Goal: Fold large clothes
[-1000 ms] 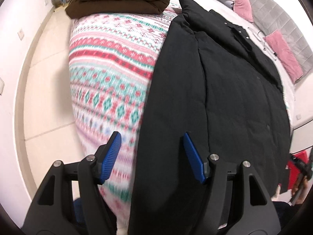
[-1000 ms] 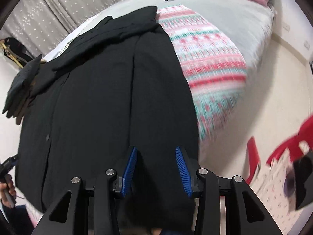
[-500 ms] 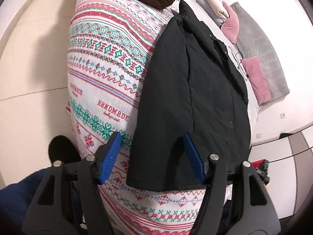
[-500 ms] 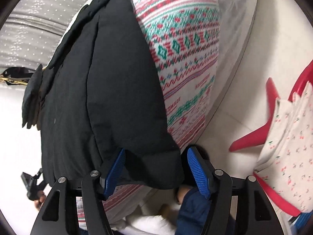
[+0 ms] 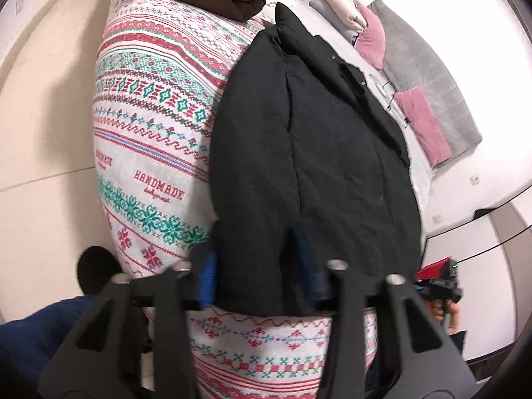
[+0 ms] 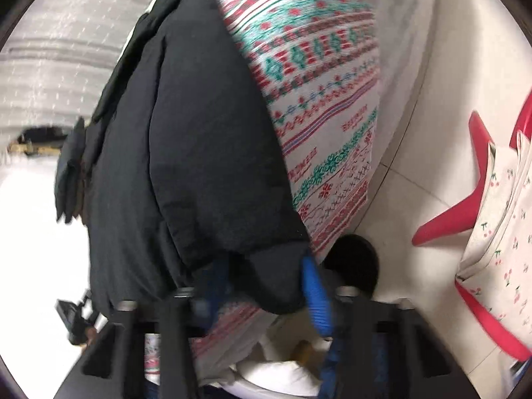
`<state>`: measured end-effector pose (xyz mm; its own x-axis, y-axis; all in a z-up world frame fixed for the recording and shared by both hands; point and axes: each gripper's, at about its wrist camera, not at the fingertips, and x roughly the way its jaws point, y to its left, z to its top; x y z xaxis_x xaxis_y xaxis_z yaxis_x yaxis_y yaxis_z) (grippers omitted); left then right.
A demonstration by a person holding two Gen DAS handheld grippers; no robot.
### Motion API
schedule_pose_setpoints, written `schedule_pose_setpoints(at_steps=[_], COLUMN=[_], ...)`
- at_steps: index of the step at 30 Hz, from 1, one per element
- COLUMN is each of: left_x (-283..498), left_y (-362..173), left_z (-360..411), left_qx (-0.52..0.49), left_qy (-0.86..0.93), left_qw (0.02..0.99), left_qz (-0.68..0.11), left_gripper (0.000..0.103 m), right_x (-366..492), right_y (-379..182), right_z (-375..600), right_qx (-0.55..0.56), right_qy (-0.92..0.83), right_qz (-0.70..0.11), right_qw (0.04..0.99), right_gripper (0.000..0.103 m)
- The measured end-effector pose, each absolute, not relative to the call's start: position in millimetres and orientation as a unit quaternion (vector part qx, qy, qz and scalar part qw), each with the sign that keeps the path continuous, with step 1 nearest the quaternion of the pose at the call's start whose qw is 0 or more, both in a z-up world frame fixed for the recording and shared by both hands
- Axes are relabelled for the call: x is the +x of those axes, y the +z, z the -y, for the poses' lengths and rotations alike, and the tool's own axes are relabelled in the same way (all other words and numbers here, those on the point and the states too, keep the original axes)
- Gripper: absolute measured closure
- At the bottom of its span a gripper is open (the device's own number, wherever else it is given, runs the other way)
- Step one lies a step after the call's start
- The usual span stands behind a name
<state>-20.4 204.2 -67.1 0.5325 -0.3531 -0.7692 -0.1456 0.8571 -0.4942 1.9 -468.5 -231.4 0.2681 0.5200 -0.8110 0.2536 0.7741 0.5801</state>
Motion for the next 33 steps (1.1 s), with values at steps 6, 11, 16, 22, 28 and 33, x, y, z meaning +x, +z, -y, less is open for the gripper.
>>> schedule_pose_setpoints(at_steps=[6,11,16,22,28,33], left_x=[-20,-17,-15,-19,-19,-19], left_y=[-62,-70,-70,-62,-60,-56], left_z=[-200,-206,-196,-162,-158,-151], left_qx=[-0.232,-0.257,-0.234,-0.106,-0.082,-0.059], left_qy=[-0.051,-0.045,-0.032,0.007,0.015,0.03], left_qw=[0.851,0.839,0.847,0.879,0.884,0.887], left_qz=[-0.469,-0.478,-0.476,-0.464,-0.46,-0.457], left_gripper=[0.079,0.07,0.069,0.077,0.085,0.088], right_x=[-4,-2,1,-1,-4,-11], right_y=[-208,-219,-240,-233,-215,-198], right_z=[459,458,462,455,444,438], right_qx=[0.309,0.306,0.304,0.282,0.246,0.241], right_qy=[0.122,0.114,0.082,0.094,0.079,0.08], right_qz=[-0.565,-0.583,-0.622,-0.612,-0.587,-0.555], right_qw=[0.755,0.744,0.717,0.732,0.767,0.792], right_gripper=[0.085,0.076,0.07,0.084,0.094,0.095])
